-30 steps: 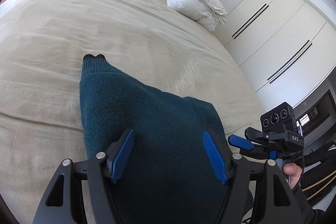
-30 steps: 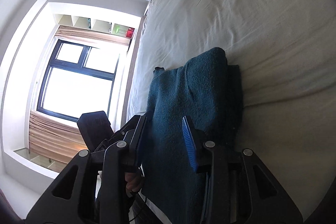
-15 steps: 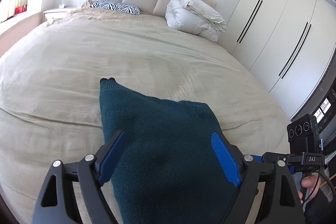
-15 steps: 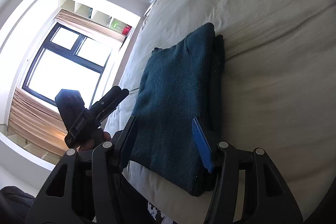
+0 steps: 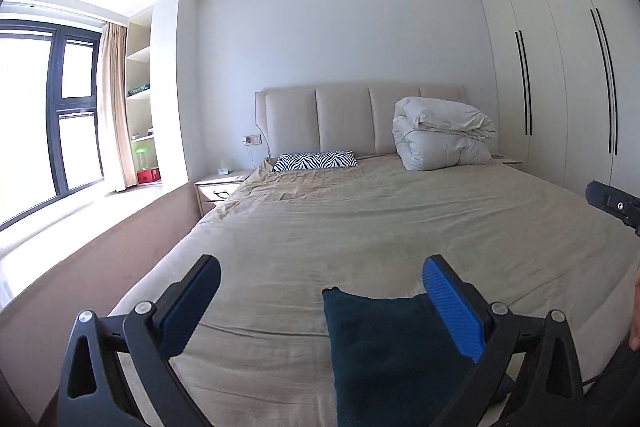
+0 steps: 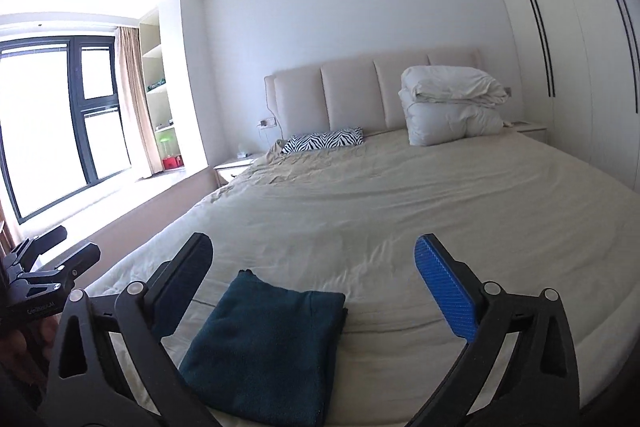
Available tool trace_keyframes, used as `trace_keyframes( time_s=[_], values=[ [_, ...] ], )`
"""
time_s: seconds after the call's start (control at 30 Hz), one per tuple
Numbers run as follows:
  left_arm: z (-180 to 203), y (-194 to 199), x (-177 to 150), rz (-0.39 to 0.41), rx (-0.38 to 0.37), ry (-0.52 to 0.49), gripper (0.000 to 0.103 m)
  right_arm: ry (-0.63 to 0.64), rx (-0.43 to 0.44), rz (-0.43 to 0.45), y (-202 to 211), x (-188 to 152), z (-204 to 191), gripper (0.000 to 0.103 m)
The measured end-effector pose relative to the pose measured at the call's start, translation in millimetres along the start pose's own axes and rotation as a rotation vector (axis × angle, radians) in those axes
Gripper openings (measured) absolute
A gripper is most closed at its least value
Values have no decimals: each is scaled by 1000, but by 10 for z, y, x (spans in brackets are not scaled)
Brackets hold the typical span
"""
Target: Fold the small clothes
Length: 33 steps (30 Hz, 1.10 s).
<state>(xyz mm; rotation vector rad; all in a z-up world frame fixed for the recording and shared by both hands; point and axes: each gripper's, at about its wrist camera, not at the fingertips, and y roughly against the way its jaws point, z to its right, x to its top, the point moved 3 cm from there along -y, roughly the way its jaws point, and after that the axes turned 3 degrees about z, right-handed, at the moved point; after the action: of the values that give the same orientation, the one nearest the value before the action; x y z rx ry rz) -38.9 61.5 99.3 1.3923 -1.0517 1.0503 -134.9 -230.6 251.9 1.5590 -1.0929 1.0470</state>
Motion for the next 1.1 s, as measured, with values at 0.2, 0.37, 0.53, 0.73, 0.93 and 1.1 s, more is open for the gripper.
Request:
trace_keyframes(
  time_s=[0.2, 0.37, 0.53, 0.73, 0.93, 1.1],
  values=[
    [-87, -297, -259, -252, -6, 99, 103, -70, 49, -113, 112, 227, -151, 103],
    [-4, -534, -701, -456, 0, 90, 103, -80, -34, -255, 44, 24, -245, 103],
    [72, -627, -1043, -580, -29, 96, 103, -76, -26, -434, -160, -466, -313, 103],
    [54, -675, -1218, -634, -31, 115, 103, -36, -83, -531, -360, -861, -368, 103],
    [32, -692, -1230, -633, -12, 103, 103, -82, -130, -610, -546, -1116, -243, 103],
    [34, -716, -1264, -641, -15, 96, 103, -57, -152, -620, -589, -1199, -223, 103]
  ],
)
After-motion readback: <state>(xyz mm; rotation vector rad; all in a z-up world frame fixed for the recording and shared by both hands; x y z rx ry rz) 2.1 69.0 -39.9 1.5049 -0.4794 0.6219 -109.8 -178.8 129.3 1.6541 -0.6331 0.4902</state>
